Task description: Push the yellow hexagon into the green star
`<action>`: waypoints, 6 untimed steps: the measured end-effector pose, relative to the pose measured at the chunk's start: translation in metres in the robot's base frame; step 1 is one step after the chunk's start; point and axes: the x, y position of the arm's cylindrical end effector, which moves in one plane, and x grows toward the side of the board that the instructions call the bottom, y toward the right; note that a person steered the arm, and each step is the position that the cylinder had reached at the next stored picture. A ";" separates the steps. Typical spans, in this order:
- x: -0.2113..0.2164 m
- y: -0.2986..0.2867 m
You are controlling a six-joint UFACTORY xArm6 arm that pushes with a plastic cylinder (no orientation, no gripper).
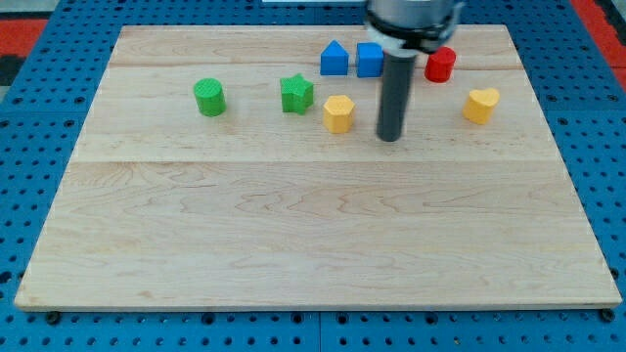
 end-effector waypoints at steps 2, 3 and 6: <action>-0.029 -0.057; -0.016 -0.135; -0.059 -0.200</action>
